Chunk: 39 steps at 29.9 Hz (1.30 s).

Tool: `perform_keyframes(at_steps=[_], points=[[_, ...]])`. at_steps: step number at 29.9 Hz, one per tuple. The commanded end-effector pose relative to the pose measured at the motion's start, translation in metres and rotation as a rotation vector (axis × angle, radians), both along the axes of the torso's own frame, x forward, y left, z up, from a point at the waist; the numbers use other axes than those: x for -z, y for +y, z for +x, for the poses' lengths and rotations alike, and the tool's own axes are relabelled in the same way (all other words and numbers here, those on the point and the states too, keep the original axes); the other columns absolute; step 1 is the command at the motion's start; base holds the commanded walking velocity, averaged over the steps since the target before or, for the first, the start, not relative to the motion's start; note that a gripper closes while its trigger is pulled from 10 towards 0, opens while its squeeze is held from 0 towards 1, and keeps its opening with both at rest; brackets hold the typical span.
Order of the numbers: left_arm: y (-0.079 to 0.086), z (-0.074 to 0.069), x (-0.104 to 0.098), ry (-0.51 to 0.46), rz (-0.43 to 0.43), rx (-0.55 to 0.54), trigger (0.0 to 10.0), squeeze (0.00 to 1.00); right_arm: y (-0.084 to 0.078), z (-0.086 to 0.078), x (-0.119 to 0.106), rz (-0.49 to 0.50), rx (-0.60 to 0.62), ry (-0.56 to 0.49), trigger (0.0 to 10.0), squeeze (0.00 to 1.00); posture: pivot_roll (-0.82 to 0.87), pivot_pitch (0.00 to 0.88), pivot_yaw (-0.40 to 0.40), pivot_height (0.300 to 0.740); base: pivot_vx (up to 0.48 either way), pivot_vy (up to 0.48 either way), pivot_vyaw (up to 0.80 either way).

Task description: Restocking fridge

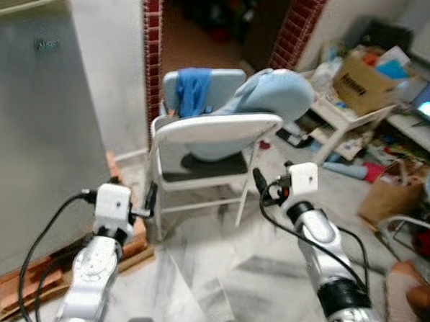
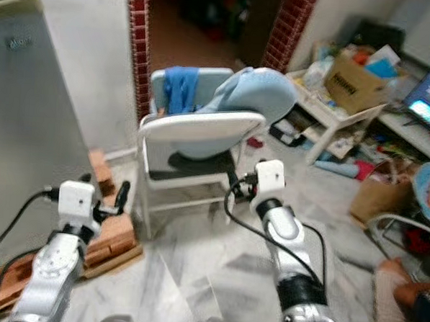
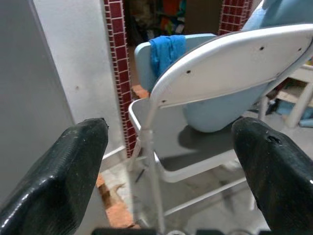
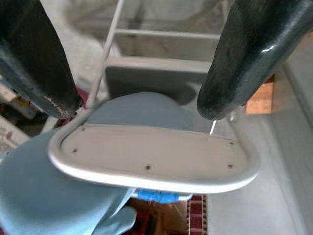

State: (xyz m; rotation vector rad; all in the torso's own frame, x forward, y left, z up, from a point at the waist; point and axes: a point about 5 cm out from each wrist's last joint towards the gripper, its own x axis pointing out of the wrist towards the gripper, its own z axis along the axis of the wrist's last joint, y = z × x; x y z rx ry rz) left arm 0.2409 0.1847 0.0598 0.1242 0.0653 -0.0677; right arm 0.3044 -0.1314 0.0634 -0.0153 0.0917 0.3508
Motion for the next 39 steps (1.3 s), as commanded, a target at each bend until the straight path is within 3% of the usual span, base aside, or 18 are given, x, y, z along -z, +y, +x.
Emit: perform_keyframes(at_steps=[1,10,15,24,39], points=[[-0.013,0.000,-0.001,-0.007,-0.030,0.057,10.0,0.00,-0.013,0.002,-0.004,-0.021,0.037,-0.017,10.0,0.00,0.07,0.000,-0.070,0.740,0.000,0.000,-0.80],[-0.018,-0.006,0.003,0.013,-0.063,0.123,10.0,0.00,-0.027,-0.004,-0.008,0.020,0.144,-0.060,10.0,0.00,0.05,0.000,-0.022,0.740,0.000,0.000,-0.80],[-0.025,0.001,0.002,0.016,-0.054,0.197,10.0,0.00,-0.035,-0.010,-0.009,0.036,0.222,-0.073,10.0,0.00,0.01,0.000,0.011,0.740,0.000,0.000,-0.80],[-0.024,0.022,-0.011,-0.040,-0.052,0.209,10.0,0.00,-0.031,-0.011,-0.013,0.013,0.194,-0.080,10.0,0.00,-0.02,0.000,-0.004,0.740,0.000,-0.189,-0.80],[-0.024,0.011,0.002,-0.014,-0.073,0.186,10.0,0.00,-0.031,-0.015,-0.011,-0.003,0.181,-0.064,10.0,0.00,-0.01,0.000,-0.029,0.740,0.000,-0.357,-0.79]])
